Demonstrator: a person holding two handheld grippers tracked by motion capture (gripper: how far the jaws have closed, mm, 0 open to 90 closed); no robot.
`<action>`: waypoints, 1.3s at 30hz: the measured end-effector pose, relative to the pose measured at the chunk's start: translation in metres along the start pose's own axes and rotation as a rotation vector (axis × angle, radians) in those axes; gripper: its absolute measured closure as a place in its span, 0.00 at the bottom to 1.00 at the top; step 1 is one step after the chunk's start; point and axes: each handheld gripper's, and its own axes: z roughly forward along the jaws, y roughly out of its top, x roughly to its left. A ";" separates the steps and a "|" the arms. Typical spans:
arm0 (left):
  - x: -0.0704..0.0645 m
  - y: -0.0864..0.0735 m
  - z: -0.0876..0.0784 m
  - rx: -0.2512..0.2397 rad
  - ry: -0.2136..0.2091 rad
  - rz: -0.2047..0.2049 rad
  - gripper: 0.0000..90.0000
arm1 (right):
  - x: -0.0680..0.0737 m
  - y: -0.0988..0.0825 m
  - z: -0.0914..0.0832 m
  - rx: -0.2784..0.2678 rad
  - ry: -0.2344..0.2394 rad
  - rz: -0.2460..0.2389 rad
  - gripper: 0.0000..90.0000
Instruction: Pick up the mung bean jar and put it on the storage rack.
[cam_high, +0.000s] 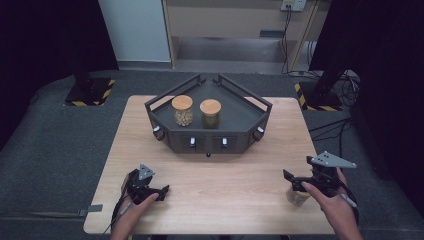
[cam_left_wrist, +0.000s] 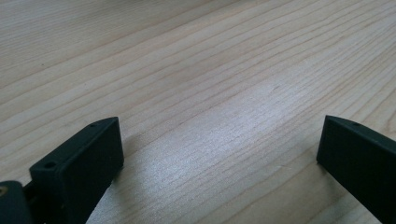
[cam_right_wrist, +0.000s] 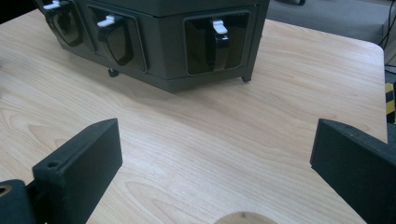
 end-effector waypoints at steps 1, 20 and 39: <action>0.000 0.000 0.000 0.000 0.000 0.000 0.00 | 0.000 -0.001 0.000 0.003 -0.003 -0.003 0.03; -0.001 0.000 0.000 0.000 0.003 -0.002 0.00 | -0.008 -0.031 -0.007 0.025 -0.030 0.029 0.03; -0.001 0.000 0.000 0.000 0.004 -0.006 0.00 | -0.010 -0.057 -0.008 0.042 -0.039 0.048 0.03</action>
